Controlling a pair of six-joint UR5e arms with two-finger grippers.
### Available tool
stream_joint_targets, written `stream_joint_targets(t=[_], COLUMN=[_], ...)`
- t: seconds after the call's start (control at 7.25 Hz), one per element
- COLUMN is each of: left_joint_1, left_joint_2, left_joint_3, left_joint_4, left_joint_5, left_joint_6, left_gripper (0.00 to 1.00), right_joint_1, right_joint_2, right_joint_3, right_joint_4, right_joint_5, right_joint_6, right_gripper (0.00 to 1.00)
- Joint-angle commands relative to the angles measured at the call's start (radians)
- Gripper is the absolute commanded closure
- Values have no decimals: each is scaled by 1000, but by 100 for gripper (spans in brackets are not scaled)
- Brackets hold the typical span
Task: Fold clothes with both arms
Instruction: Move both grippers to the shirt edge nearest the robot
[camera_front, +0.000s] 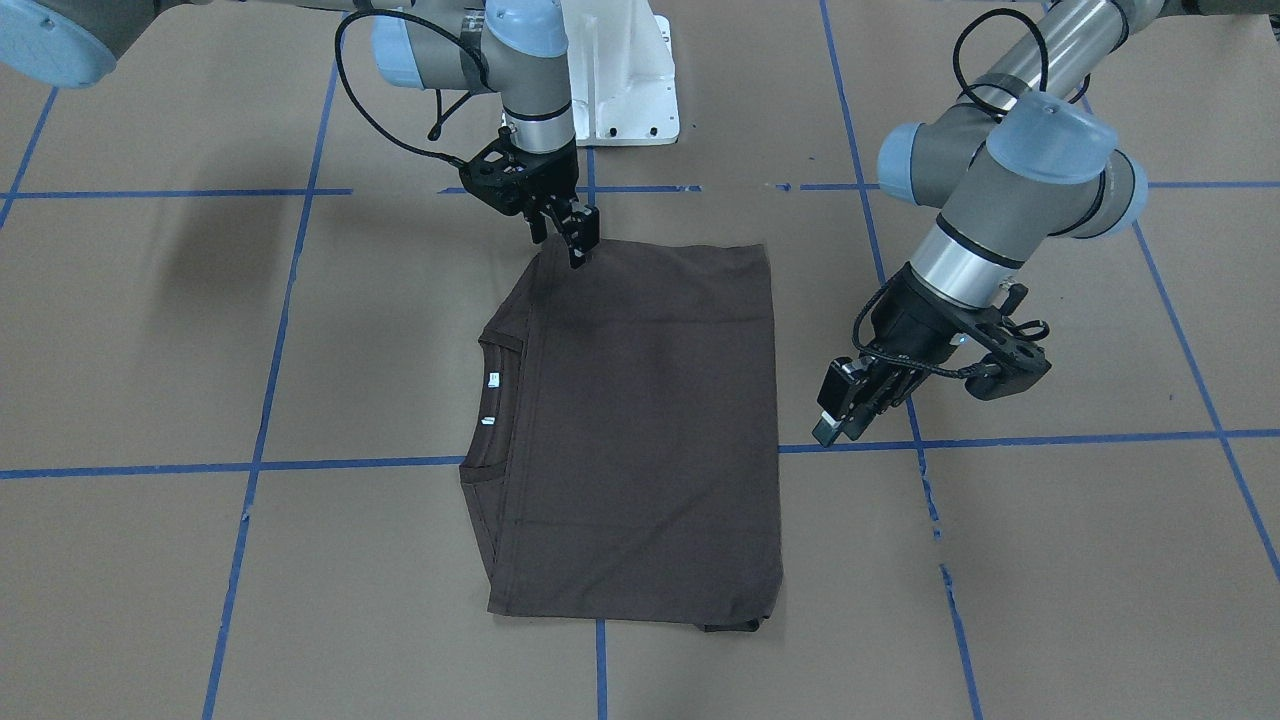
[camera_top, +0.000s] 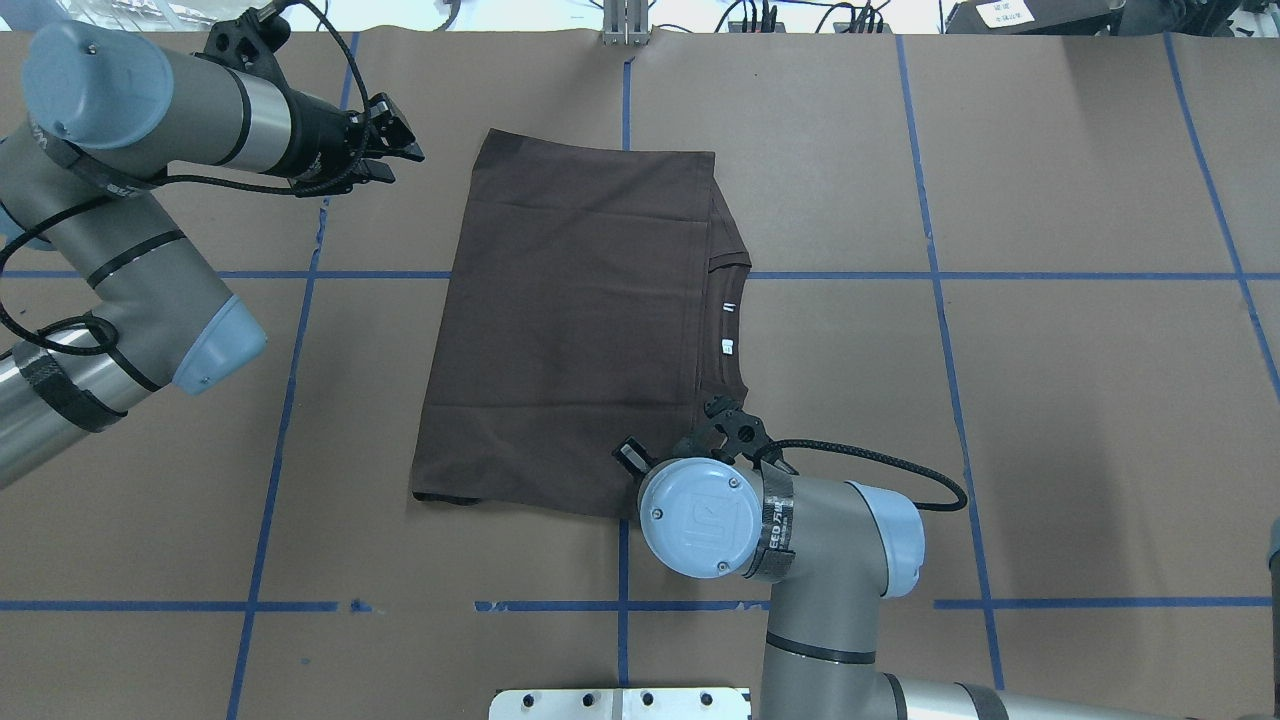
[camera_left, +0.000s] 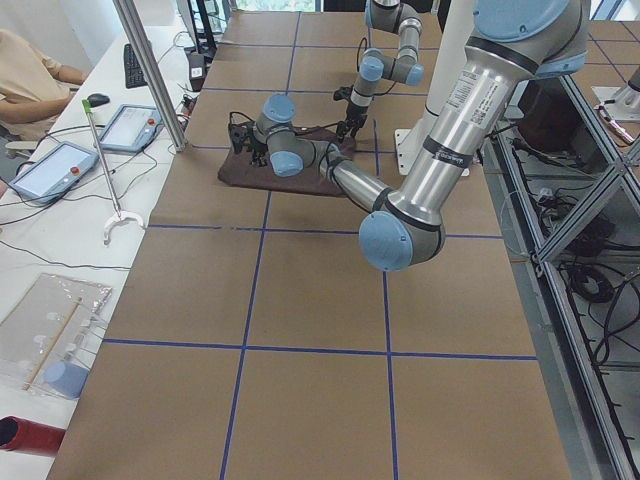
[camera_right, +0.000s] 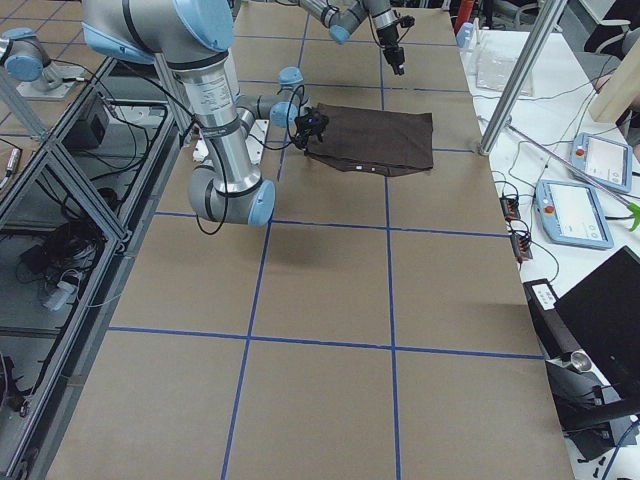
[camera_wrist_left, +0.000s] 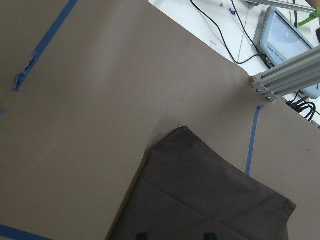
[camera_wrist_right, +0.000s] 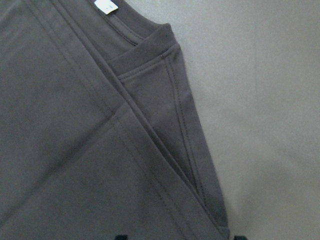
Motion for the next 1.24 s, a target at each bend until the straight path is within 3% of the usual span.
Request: stream_joint_targets(t=[0.0, 0.14, 0.69, 0.83, 0.97, 1.1], left_joint_1=[0, 0, 0, 0, 0, 0], left_joint_2=[0, 2, 6, 5, 6, 6], left_joint_3=[-1, -1, -3, -3, -3, -4], left_joint_4=[0, 0, 0, 0, 0, 0], left_joint_5=[0, 0, 0, 0, 0, -1], left_joint_6=[-2, -2, 0, -2, -2, -2], left_gripper=[52, 52, 52, 52, 52, 52], right_joint_1=[0, -1, -1, -1, -1, 4], right_joint_2=[0, 0, 0, 0, 0, 0], right_joint_3=[-8, -13, -13, -14, -13, -8], right_joint_4=[0, 2, -4, -6, -4, -3], right_joint_5=[5, 5, 25, 25, 25, 53], right_joint_6=[-1, -1, -2, -1, -1, -4], right_gripper=[33, 39, 38, 46, 79, 100])
